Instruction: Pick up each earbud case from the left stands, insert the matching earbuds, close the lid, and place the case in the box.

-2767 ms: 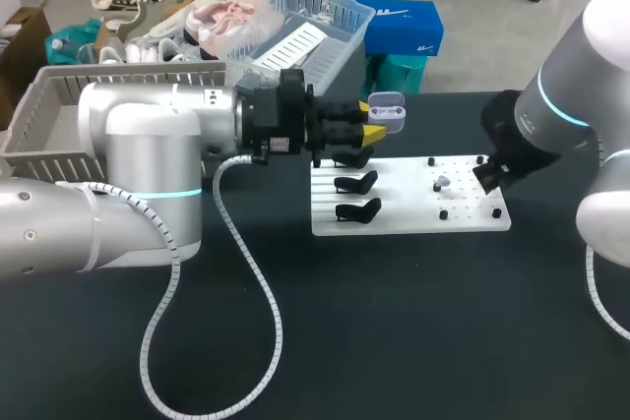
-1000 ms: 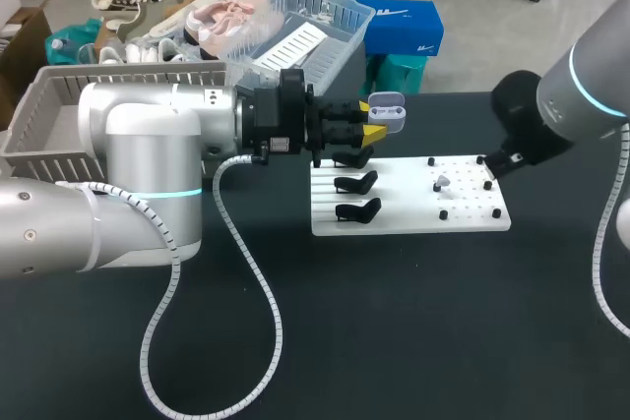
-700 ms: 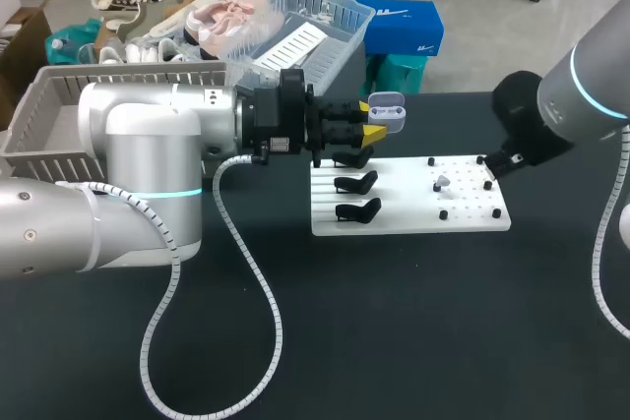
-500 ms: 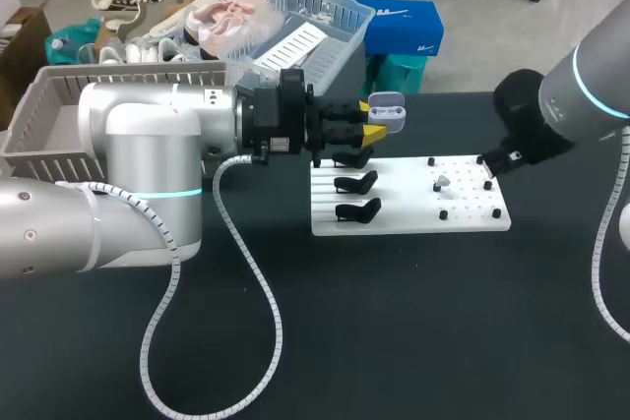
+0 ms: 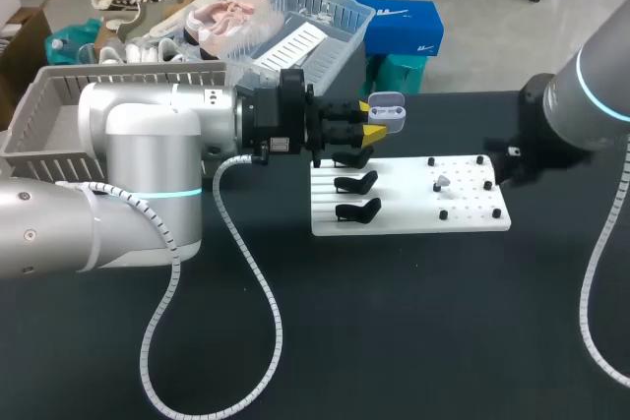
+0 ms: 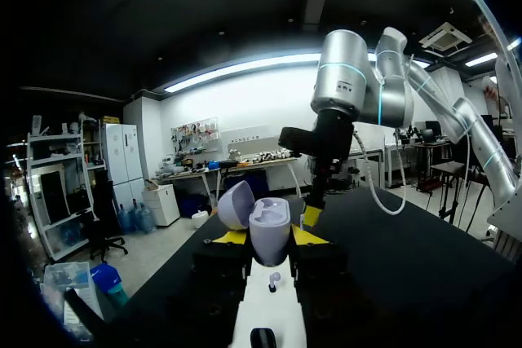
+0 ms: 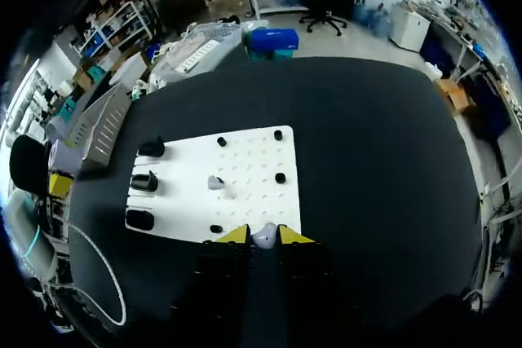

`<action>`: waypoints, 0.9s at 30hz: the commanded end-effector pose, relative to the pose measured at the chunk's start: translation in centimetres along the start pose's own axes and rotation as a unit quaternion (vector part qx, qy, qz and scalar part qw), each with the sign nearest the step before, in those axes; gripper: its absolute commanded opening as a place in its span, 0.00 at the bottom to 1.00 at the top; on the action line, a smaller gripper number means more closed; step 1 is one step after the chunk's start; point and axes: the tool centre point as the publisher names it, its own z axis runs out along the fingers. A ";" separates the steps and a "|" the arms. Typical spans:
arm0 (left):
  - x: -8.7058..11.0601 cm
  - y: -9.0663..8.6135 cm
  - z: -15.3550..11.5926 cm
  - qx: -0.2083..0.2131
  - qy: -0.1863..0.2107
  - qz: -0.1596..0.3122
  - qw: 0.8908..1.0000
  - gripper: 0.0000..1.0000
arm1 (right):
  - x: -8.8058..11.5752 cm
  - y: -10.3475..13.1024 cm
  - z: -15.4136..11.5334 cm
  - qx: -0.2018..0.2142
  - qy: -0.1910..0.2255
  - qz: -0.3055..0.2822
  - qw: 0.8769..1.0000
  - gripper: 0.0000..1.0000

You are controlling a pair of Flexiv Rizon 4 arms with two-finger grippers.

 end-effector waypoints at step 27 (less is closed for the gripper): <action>0.1 0.1 0.0 0.000 -0.001 0.000 1.000 0.00 | -0.3 10.8 -8.7 0.133 -0.030 0.106 0.985 0.00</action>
